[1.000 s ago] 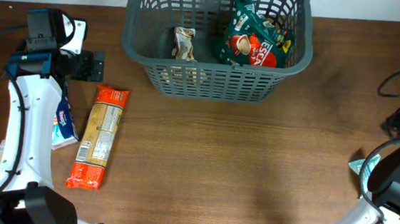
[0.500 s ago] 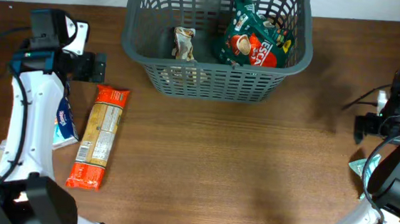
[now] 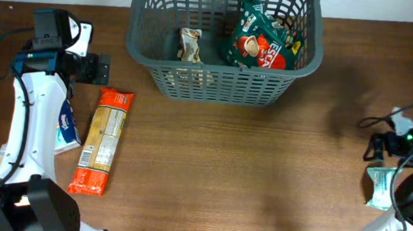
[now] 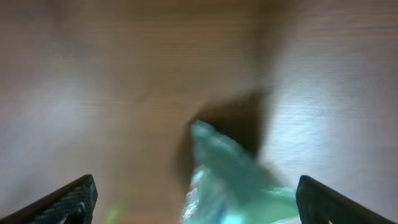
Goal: Pack container
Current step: 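Grasp the mint-green wrapper on the right with the right gripper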
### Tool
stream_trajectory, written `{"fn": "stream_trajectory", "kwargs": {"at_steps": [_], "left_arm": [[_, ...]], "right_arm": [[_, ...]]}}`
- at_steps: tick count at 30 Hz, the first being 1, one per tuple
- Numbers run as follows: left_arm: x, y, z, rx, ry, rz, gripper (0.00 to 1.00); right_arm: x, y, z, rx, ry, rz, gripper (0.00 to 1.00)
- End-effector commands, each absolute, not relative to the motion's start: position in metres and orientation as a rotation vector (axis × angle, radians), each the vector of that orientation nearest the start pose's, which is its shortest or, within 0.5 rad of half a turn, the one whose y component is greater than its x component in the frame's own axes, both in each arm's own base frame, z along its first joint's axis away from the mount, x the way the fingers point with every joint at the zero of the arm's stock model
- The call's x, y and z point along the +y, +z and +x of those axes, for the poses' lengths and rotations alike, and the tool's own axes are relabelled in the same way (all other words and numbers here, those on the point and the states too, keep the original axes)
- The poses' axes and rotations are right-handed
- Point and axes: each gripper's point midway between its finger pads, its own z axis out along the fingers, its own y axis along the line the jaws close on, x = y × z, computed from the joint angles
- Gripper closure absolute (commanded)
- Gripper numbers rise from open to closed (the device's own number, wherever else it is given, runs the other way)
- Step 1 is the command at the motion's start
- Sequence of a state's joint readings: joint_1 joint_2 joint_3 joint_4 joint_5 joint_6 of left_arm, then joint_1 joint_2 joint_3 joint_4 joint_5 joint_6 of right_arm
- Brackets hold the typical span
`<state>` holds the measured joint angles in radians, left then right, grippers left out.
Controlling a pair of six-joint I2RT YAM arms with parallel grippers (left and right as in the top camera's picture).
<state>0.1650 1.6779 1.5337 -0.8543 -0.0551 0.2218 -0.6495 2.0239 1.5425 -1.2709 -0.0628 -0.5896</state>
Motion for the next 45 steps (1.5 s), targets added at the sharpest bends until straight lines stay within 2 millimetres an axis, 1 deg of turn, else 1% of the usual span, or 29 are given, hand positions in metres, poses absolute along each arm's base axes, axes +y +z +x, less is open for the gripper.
{"fn": "stream_trajectory", "kwargs": {"at_steps": [1,2,4,6,8,10,14,15,19,23,26,28,30,32,33,35,36,37,38,39,42,45], "left_arm": [[0.079,0.192,0.429,2.576,0.206,0.076,0.01],[0.079,0.192,0.429,2.576,0.206,0.076,0.01],[0.079,0.192,0.429,2.575,0.205,0.076,0.01],[0.079,0.192,0.430,2.574,0.205,0.076,0.01],[0.079,0.192,0.430,2.574,0.205,0.076,0.01],[0.079,0.192,0.430,2.574,0.205,0.076,0.01],[0.079,0.192,0.430,2.574,0.205,0.076,0.01],[0.080,0.193,0.430,2.572,0.206,0.076,0.01],[0.079,0.193,0.430,2.571,0.206,0.076,0.01],[0.079,0.193,0.430,2.571,0.206,0.076,0.01],[0.079,0.193,0.430,2.570,0.205,0.076,0.01],[0.079,0.193,0.431,2.570,0.205,0.075,0.01],[0.079,0.193,0.431,2.570,0.205,0.076,0.01],[0.079,0.193,0.431,2.570,0.205,0.076,0.01],[0.079,0.193,0.431,2.569,0.206,0.076,0.01],[0.080,0.194,0.432,2.562,0.207,0.075,0.01],[0.080,0.194,0.433,2.559,0.208,0.075,0.01],[0.080,0.195,0.434,2.553,0.209,0.075,0.01],[0.080,0.195,0.434,2.551,0.209,0.075,0.01],[0.080,0.196,0.435,2.550,0.209,0.075,0.01],[0.080,0.196,0.435,2.550,0.209,0.075,0.01],[0.080,0.196,0.435,2.550,0.209,0.075,0.01]], "right_arm": [[-0.198,0.059,0.275,3.190,0.275,-0.043,0.01],[-0.196,0.059,0.271,3.198,0.297,-0.113,0.01],[-0.193,0.060,0.268,3.203,0.321,-0.176,0.01],[-0.189,0.061,0.265,3.206,0.354,-0.176,0.01],[-0.181,0.062,0.269,3.169,0.425,-0.159,0.01],[-0.179,0.062,0.266,3.177,0.442,-0.155,0.01],[-0.202,0.060,0.240,3.321,0.285,-0.170,0.01],[-0.207,0.060,0.236,3.331,0.268,-0.152,0.01],[-0.217,0.059,0.227,3.311,0.301,-0.130,0.01],[-0.218,0.057,0.221,3.259,0.387,-0.097,0.01],[-0.213,0.049,0.214,3.253,0.441,-0.086,0.01],[-0.208,0.040,0.209,3.260,0.468,-0.081,0.01],[-0.200,0.029,0.203,3.266,0.501,-0.080,0.01],[-0.188,0.016,0.199,3.252,0.556,-0.073,0.01],[-0.185,0.013,0.198,3.249,0.568,-0.074,0.01],[-0.172,-0.001,0.193,3.239,0.611,-0.077,0.01],[-0.170,-0.003,0.193,3.239,0.614,-0.079,0.01],[-0.165,-0.006,0.197,3.210,0.633,-0.083,0.10],[-0.166,-0.008,0.200,3.200,0.622,-0.085,0.40],[-0.166,-0.009,0.204,3.188,0.609,-0.092,0.97],[-0.162,-0.009,0.217,3.110,0.639,-0.078,0.97],[-0.157,-0.007,0.237,3.004,0.671,-0.066,0.97]]}}
